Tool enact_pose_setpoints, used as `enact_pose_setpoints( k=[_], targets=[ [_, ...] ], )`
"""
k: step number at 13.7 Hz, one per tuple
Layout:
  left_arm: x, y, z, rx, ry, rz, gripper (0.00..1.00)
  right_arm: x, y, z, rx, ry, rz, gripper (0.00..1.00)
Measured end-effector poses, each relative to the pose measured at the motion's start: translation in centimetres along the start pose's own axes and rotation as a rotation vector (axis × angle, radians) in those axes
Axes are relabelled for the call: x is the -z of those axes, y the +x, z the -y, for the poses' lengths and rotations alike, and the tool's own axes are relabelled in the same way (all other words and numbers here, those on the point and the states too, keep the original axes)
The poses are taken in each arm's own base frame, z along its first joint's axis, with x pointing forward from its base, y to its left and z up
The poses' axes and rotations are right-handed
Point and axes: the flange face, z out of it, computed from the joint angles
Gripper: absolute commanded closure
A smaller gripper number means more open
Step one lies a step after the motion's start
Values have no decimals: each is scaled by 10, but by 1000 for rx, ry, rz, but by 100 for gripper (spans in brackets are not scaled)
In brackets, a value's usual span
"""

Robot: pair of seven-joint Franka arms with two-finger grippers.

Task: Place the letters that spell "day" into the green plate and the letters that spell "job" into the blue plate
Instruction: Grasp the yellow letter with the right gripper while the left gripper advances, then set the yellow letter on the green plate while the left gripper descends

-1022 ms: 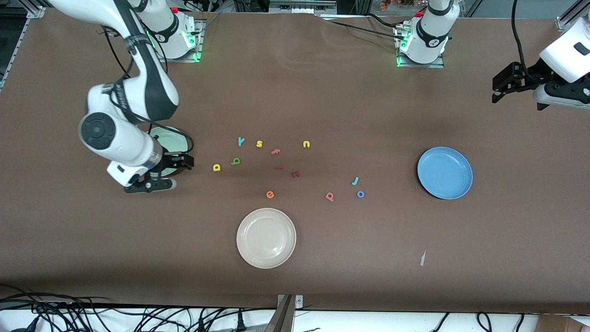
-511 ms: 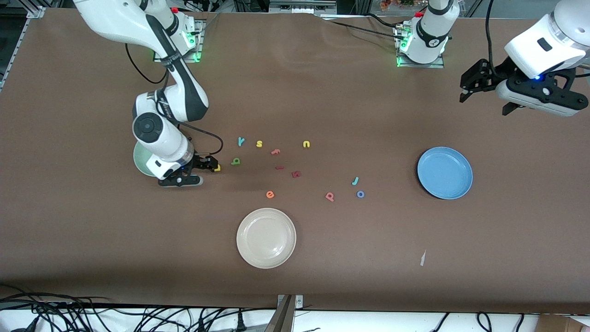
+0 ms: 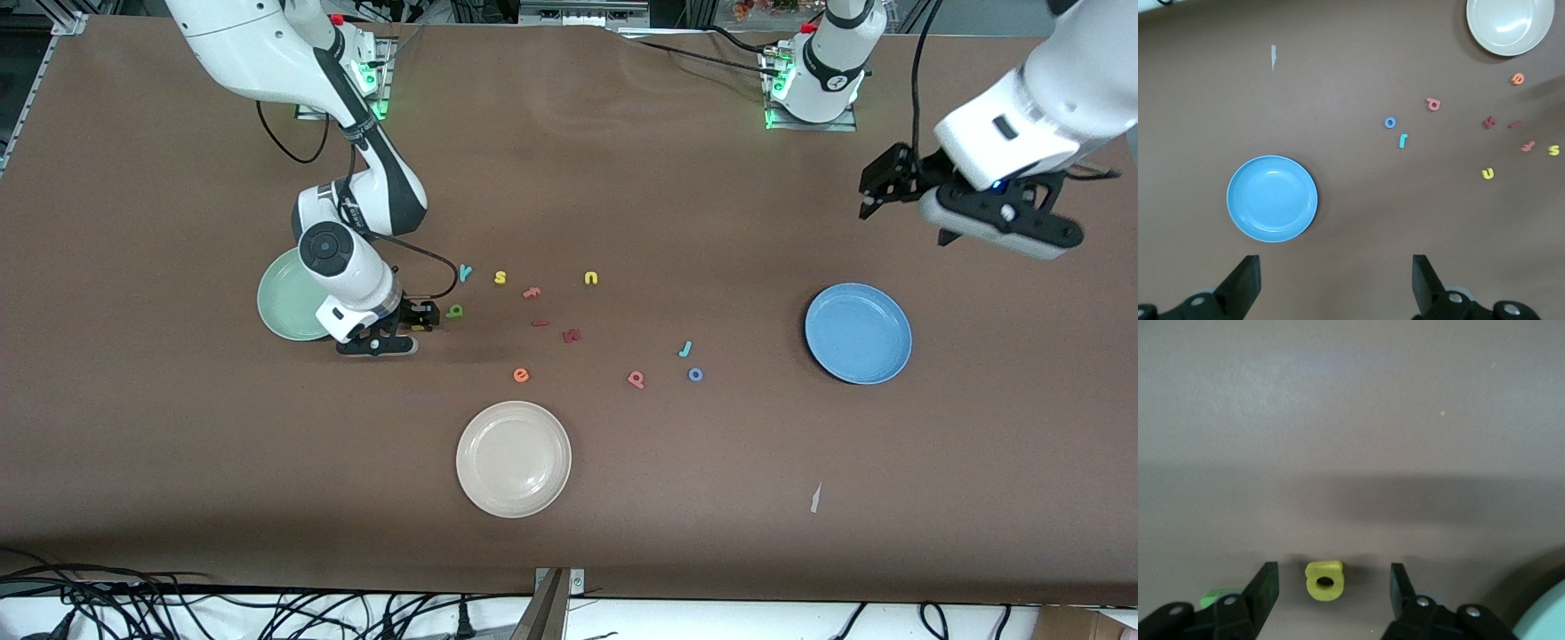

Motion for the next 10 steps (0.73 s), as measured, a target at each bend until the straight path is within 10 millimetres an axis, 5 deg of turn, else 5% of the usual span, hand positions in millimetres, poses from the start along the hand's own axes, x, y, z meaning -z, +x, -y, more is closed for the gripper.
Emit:
enact_pose_setpoints(
  k=[7,10],
  targets=[
    [-130,57,-44,-76,-8,43,0,-8,-6,0,2,-4,9,41],
    [-193,70,-58,-97,-8,38,0,-15,-9,2,8,-6,13,86]
  ],
)
